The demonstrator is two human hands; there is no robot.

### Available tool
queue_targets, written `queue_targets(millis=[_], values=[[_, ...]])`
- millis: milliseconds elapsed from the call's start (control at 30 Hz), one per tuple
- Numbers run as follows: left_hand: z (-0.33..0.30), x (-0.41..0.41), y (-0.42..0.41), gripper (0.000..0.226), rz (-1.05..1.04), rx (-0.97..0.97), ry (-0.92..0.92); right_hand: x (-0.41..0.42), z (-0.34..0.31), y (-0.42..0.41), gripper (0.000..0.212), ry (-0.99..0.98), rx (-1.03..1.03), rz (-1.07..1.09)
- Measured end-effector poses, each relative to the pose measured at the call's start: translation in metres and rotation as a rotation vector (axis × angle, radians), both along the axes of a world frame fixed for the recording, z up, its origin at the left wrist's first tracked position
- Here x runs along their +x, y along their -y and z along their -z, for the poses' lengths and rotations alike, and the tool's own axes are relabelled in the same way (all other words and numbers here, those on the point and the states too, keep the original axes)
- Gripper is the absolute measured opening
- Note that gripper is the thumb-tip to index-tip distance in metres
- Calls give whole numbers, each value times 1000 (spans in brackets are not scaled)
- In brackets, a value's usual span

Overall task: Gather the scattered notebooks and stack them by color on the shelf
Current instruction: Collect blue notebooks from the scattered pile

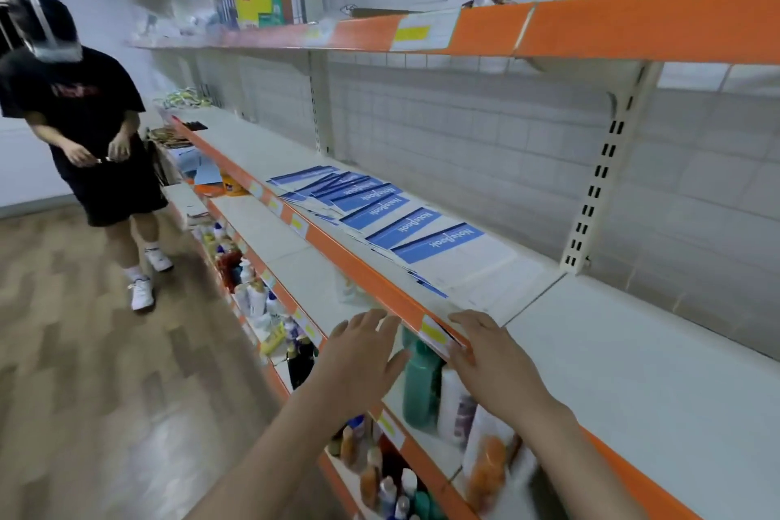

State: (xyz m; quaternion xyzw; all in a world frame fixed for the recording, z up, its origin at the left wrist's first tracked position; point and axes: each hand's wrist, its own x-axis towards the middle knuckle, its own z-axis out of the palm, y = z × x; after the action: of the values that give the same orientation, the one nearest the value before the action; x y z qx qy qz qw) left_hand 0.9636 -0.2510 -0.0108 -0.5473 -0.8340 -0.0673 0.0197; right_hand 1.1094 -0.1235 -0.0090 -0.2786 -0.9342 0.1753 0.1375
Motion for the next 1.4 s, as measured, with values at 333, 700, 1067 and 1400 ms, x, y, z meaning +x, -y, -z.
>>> queue_targets(millis=[333, 700, 1067, 1400], values=[[-5, -104, -46, 55, 76, 43, 3, -102, 1, -43, 42, -47, -22, 81], [-7, -189, -129, 52, 219, 25, 81, -169, -5, -95, 44, -29, -56, 262], [-6, -212, -217, 48, 470, -42, 48, -175, -7, -123, 34, 71, -38, 518], [6, -244, -244, 48, 679, -37, 18, -233, -10, -130, 48, 266, -20, 860]])
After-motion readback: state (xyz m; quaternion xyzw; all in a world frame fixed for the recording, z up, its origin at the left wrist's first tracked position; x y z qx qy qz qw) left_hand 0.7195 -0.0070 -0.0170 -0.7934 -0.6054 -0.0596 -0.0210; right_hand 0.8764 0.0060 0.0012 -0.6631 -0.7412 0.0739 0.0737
